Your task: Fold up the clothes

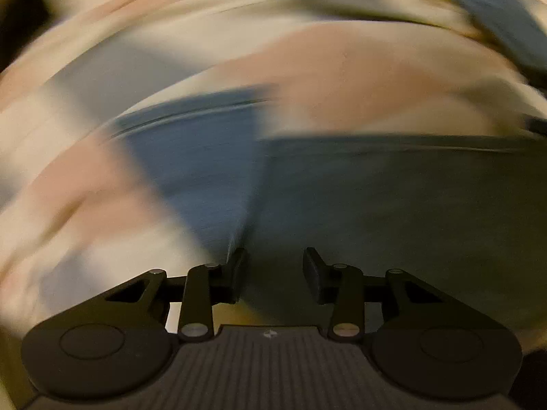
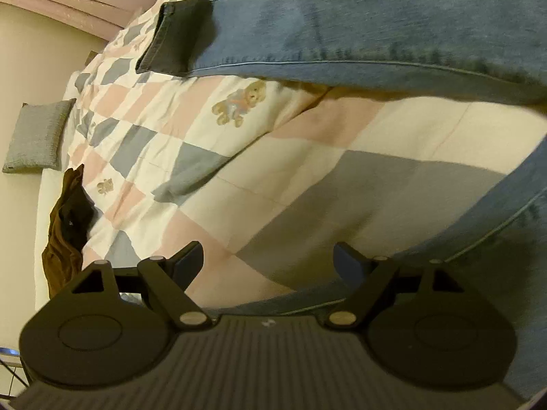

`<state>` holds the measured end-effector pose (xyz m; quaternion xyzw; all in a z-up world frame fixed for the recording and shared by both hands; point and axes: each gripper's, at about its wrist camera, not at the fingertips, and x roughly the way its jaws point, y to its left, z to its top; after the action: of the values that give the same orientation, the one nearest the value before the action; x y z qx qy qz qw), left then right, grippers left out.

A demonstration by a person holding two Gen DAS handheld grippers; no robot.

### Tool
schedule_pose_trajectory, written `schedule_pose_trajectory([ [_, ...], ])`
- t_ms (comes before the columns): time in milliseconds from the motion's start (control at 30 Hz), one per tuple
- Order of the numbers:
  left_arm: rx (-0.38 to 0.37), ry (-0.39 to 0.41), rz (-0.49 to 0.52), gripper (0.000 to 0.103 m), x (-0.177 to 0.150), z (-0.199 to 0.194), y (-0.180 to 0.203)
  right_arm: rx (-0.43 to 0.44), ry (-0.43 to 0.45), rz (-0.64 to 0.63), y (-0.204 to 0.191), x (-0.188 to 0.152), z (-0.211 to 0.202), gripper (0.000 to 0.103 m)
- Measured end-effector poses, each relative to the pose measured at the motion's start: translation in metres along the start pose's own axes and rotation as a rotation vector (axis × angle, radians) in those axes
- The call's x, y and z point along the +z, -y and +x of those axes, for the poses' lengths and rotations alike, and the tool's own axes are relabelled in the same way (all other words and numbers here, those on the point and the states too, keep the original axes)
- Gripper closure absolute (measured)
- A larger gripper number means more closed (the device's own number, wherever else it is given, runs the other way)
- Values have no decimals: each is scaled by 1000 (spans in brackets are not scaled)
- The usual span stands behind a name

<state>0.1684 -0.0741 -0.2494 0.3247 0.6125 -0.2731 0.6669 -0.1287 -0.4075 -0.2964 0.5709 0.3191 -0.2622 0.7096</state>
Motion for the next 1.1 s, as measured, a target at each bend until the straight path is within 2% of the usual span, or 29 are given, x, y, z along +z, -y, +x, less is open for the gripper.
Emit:
schedule_pose_trajectory([
  [33,18,-14,-91,83,-11,-1,-23,-1,2,8,5,1,-4,22],
  [67,84,-16,-150,73,-22,-2,-40,-1,3,14,9,1,-9,22],
  [100,178,-7,-179,58,-32,-2,-55,-3,4,18,12,1,-13,22],
  [167,263,11,-219,58,-40,-5,-77,-6,13,20,18,0,-21,22],
  [233,237,65,-245,58,-27,-13,-84,-2,23,19,23,-1,-26,22],
  [267,218,119,-223,55,-13,-18,-79,1,30,25,26,-1,-27,22],
  [367,142,311,-50,37,51,-23,-39,11,53,82,36,-1,-29,22],
  [500,-2,548,208,33,162,-17,34,54,96,170,40,7,-28,22],
  [633,87,776,589,28,251,-11,122,46,154,181,40,14,-30,21],
  [700,167,879,793,21,280,-6,164,34,186,209,45,15,-28,20],
  [767,244,943,985,19,297,5,199,23,222,250,52,16,-26,19],
  [800,270,946,1059,21,304,12,212,19,243,278,55,17,-25,19],
  [833,276,914,1100,29,313,20,220,16,264,305,58,17,-25,19],
  [900,269,821,1138,92,333,34,233,8,306,361,64,18,-23,19],
  [967,235,773,1093,95,345,37,229,0,348,417,70,18,-22,19],
  [1033,245,783,1049,96,347,25,218,-8,390,472,76,19,-20,19],
  [1100,261,783,985,96,347,-3,194,-16,432,528,82,19,-19,19],
])
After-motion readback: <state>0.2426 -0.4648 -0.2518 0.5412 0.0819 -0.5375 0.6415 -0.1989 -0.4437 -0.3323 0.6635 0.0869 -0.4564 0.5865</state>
